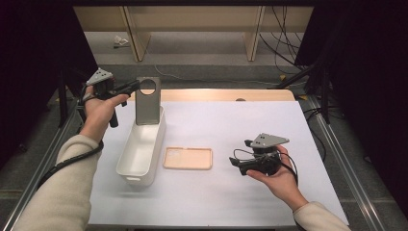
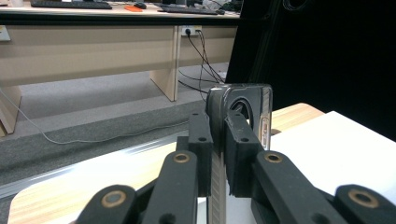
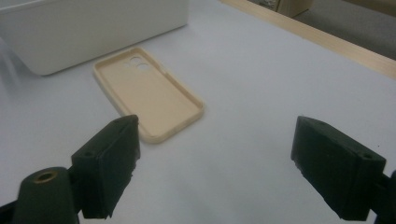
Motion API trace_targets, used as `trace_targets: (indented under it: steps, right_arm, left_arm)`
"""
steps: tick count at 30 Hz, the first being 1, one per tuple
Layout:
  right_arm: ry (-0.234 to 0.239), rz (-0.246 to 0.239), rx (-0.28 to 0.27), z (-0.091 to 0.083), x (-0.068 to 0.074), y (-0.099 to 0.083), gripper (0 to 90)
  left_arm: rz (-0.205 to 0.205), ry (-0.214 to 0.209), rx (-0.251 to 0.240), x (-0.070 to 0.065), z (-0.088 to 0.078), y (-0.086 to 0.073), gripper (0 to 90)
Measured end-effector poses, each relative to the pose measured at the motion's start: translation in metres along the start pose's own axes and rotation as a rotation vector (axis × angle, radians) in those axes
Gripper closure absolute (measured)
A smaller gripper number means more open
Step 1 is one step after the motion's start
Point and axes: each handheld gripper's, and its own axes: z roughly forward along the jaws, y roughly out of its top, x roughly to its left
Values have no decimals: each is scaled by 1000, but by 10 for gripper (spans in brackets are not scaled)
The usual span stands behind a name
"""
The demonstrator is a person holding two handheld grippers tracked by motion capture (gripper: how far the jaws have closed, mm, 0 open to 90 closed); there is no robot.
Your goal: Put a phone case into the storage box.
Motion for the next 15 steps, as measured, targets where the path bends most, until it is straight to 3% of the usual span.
trace_targets:
  steps: [15]
  right_arm:
    - [0,4,-3,0,0,0,163]
  left_arm:
    - [10,-4,4,7,9,-5,822]
